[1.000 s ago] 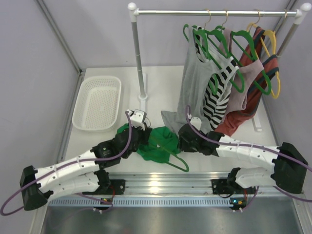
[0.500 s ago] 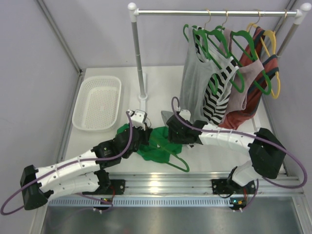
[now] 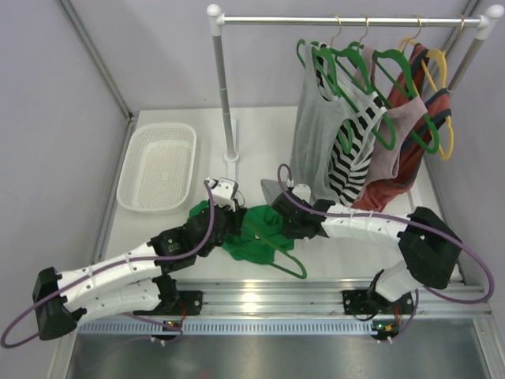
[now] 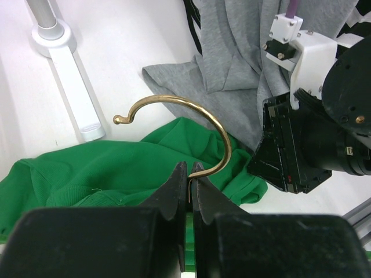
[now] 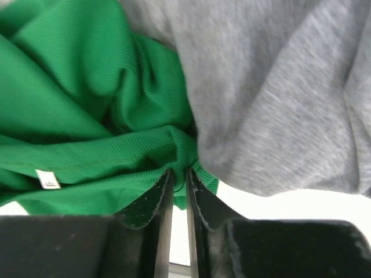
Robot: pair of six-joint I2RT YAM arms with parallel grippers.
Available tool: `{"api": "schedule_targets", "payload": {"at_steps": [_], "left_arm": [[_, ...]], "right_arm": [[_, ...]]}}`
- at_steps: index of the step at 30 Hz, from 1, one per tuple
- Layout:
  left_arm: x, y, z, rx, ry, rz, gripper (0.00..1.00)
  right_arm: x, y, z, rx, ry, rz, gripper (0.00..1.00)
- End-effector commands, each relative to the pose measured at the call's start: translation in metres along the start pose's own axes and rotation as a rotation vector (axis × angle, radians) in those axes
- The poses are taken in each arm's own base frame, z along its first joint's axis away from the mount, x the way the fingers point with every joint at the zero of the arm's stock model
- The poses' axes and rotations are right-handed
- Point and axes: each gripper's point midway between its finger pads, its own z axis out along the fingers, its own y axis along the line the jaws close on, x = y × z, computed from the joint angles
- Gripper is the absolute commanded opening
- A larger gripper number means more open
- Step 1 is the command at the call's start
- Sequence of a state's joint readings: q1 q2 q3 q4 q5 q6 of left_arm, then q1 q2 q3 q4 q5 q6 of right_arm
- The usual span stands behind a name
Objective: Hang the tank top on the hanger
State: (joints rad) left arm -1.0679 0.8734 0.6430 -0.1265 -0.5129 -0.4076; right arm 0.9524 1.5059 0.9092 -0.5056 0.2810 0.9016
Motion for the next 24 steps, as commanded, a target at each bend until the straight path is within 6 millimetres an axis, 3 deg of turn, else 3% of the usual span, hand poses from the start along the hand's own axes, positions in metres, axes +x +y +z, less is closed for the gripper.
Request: {"api": "schedule_targets", "payload": {"at_steps": [1, 3, 8, 16, 24], "left_arm": [[-0.027, -0.012, -0.003, 0.042, -0.09, -0.05, 0.0], [-0.028, -0.012, -0.002, 0.041, -0.089, -0.049, 0.0], [-0.028, -0.013, -0.002, 0.044, -0.091, -0.053, 0.0], [-0.028, -0.014, -0.002, 0.048, -0.088, -0.046, 0.0], [-0.029, -0.012, -0.002, 0.034, -0.094, -0.053, 0.0]], "right_arm": [[-0.006, -0.003, -0.008, -0.014, -0.032, 0.019, 0.16], [-0.012, 0.0, -0.015, -0.03, -0.053, 0.029, 0.32], [-0.026, 0.007, -0.024, -0.036, -0.084, 0.019, 0.48], [-0.025, 0.019, -0.009, -0.038, -0.056, 0.001, 0.48], [-0.009, 0.007, -0.005, -0.029, -0.025, -0.006, 0.38]]}}
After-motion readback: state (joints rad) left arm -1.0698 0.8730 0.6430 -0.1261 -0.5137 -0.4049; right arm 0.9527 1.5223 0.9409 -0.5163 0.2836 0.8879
